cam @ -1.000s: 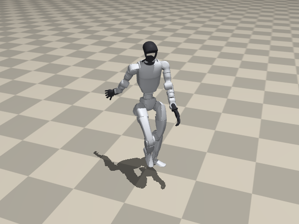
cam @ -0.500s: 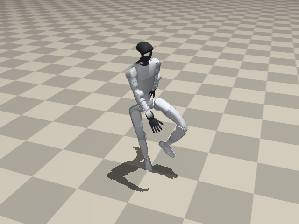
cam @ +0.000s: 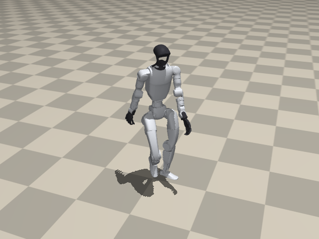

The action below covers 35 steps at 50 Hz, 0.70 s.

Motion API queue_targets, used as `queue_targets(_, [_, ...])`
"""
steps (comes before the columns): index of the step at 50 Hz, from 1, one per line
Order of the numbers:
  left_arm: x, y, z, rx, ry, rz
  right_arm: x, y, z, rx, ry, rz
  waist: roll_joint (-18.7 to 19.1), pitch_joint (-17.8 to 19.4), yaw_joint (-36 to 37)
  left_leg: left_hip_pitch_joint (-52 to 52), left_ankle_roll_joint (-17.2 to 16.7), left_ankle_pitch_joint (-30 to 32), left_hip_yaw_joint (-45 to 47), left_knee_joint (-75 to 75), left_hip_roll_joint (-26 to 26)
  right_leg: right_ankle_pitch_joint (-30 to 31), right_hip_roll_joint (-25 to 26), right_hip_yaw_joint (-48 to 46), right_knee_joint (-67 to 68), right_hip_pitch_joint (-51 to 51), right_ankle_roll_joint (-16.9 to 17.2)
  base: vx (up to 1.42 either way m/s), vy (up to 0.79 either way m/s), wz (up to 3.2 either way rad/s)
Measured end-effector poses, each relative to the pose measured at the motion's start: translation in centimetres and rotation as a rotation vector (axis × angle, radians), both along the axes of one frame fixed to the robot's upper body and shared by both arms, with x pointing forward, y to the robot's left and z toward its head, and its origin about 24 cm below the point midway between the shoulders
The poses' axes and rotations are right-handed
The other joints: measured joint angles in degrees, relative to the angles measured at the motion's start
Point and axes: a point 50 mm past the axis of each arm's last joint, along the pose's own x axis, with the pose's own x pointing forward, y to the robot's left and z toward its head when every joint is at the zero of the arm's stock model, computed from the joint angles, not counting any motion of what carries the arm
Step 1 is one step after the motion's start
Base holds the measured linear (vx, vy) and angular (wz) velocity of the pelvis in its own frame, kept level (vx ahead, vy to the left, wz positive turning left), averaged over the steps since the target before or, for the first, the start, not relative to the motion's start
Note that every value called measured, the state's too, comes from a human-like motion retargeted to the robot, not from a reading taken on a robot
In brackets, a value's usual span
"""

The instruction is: Upper body actions

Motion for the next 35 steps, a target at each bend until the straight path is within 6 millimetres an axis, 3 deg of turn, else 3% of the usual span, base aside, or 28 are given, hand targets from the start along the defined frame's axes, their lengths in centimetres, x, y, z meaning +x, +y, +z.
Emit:
queue_targets(2, [4.9,0.2,5.6,0.121,-0.195,-0.093,-2.5,-0.5,0.6,-0.028,0.09,-0.125,1.7,2.7,-7.8,-1.7,0.9,0.8,-5.2,-0.4,1.6,-1.2,-1.2,-4.1,6.6,-7.8,0.0,-0.41,0.21,1.51])
queue_targets(4, [7.0,0.1,9.0,0.21,-0.326,-0.078,-5.1,-1.3,1.4,-0.085,0.136,-0.185,3.3,2.6,-11.3,-3.0,1.0,1.6,-6.7,-1.3,3.5,-2.6,-0.1,-5.3,8.6,-14.5,0.0,0.02,0.12,0.65])
queue_targets(5, [7.4,-0.3,10.0,0.234,-0.383,-0.062,-6.5,-1.7,1.8,-0.115,0.15,-0.206,4.1,2.0,-12.1,-3.4,1.3,1.8,-6.9,-2.0,4.0,-4.0,0.2,-5.8,9.1,-17.1,0.0,0.35,0.12,-0.02])
queue_targets(9, [7.3,-2.4,11.0,0.191,-0.484,-0.076,-12.0,-2.6,4.1,-0.21,0.251,-0.208,4.5,-1.7,-10.2,-2.3,1.2,1.3,-6.0,-2.8,3.3,-6.4,-1.5,-7.4,5.9,-14.9,-0.1,0.29,-0.07,-0.16])
queue_targets(10, [7.1,-2.6,10.8,0.182,-0.479,-0.092,-12.9,-2.6,4.6,-0.224,0.287,-0.191,3.4,-2.1,-9.4,-1.4,0.8,1.1,-5.6,-3.1,2.5,-5.6,-1.5,-7.0,4.1,-12.8,-0.1,0.07,-0.28,-0.44])
queue_targets(13, [4.8,-2.8,6.7,0.169,-0.329,-0.094,-14.1,-2.6,5.4,-0.225,0.387,-0.112,0.7,-3.8,-3.8,3.0,-0.2,0.3,-1.5,-4.8,-0.5,-4.3,-0.6,-3.9,-4.8,-1.1,-0.1,0.17,-0.21,-1.02])
queue_targets(15, [1.7,-2.0,2.6,0.146,-0.165,-0.051,-13.4,-2.3,5.1,-0.191,0.412,-0.024,0.6,-5.7,0.2,4.4,-1.4,0.0,1.5,-5.4,-0.5,-1.4,4.1,-2.7,-17.9,8.7,-0.1,0.23,-0.21,-1.25])
queue_targets(17, [-3.5,-0.7,-2.6,0.107,0.06,0.004,-11.6,-1.7,4.1,-0.142,0.385,0.071,0.8,-8.4,1.9,5.1,-2.3,-1.1,2.7,-4.7,-0.4,2.0,9.9,-0.5,-35.7,19.8,0.5,0.37,-0.18,-0.63])
queue_targets(18, [-6.9,0.2,-5.1,0.085,0.189,0.035,-10.3,-1.4,3.4,-0.107,0.356,0.108,0.5,-9.7,2.3,5.2,-2.6,-1.9,3.0,-3.6,-0.9,3.9,11.6,0.2,-45.5,26.1,0.8,0.48,-0.13,-0.25])
queue_targets(20, [-15.3,2.3,-9.2,0.059,0.466,0.111,-6.6,-0.6,1.9,-0.03,0.273,0.166,-0.6,-12.1,3.0,4.5,-2.9,-2.9,3.3,0.3,-2.8,-6.7,13.8,1.2,-63.9,37.3,5.4,0.49,-0.16,-0.28])
queue_targets(21, [-19.5,3.8,-10.3,0.083,0.579,0.166,-3.6,0.2,0.8,0.019,0.2,0.21,-1.4,-12.9,4.3,3.7,-4.1,-0.4,5.3,4.0,-2.6,-11.0,10.9,-4.1,-69.0,39.8,6.2,0.34,-0.17,-0.87])
queue_targets(22, [-23.3,5.1,-10.9,0.114,0.682,0.227,0.2,1.1,-0.1,0.075,0.109,0.269,-2.3,-13.4,5.8,1.6,-5.5,3.3,7.4,10.2,-1.3,-13.9,9.0,-5.4,-73.2,41.1,7.2,0.03,-0.1,-1.39])
queue_targets(23, [-26.3,6.5,-11.0,0.157,0.766,0.303,5.6,2.3,-0.6,0.146,-0.014,0.358,-3.7,-13.4,7.4,-3.2,-7.0,9.6,9.7,21.0,1.9,-14.1,8.9,1.4,-75.6,40.0,8.3,-0.2,-0.11,-1.74])
queue_targets(25, [-32.0,8.8,-10.5,0.237,0.913,0.4,17.1,5.1,0.9,0.254,-0.325,0.566,-1.8,-11.2,14.7,-16.7,-2.2,18.0,12.8,48.7,18.4,-12.0,12.1,10.3,-77.2,38.0,8.1,-0.31,-0.2,-1.85])
queue_targets(27, [-37.3,9.9,-9.7,0.234,1.053,0.431,28.0,7.8,6.2,0.28,-0.684,0.761,-0.5,-6.7,15.2,-32.4,-1.0,13.7,-0.1,65.1,18.2,-9.9,12.4,9.7,-76.9,37.3,7.9,-0.36,-0.18,-0.59])
queue_targets(28, [-39.2,10.2,-9.2,0.204,1.124,0.431,32.8,9.2,10.1,0.275,-0.875,0.82,0.8,-4.5,17.1,-38.1,-0.7,9.9,-1.4,74.2,25.7,-9.2,14.5,9.8,-77.1,37.4,6.7,-0.49,-0.23,-0.95])
queue_targets(30, [-42.2,10.3,-8.4,0.098,1.268,0.389,39.4,11.7,18.7,0.273,-1.248,0.862,1.5,0.7,23.4,-46.8,2.4,5.1,-0.7,86.8,35.9,-8.4,15.7,12.6,-76.7,38.0,5.1,-0.52,-0.3,-1.59])
queue_targets(32, [-44.7,10.5,-7.4,-0.038,1.396,0.338,42.7,12.8,26.7,0.301,-1.567,0.841,0.4,4.5,29.0,-55.7,5.4,1.4,-0.2,92.8,36.4,-7.7,14.4,15.3,-76.4,37.8,4.7,-0.26,-0.21,-1.23])
queue_targets(35, [-49.0,11.0,-5.0,-0.139,1.581,0.368,44.3,12.4,34.5,0.327,-1.871,0.757,-2.0,6.5,35.6,-65.9,7.6,-2.4,2.7,95.4,31.5,-7.3,12.1,18.5,-76.4,38.4,3.6,0.18,-0.03,-0.49])
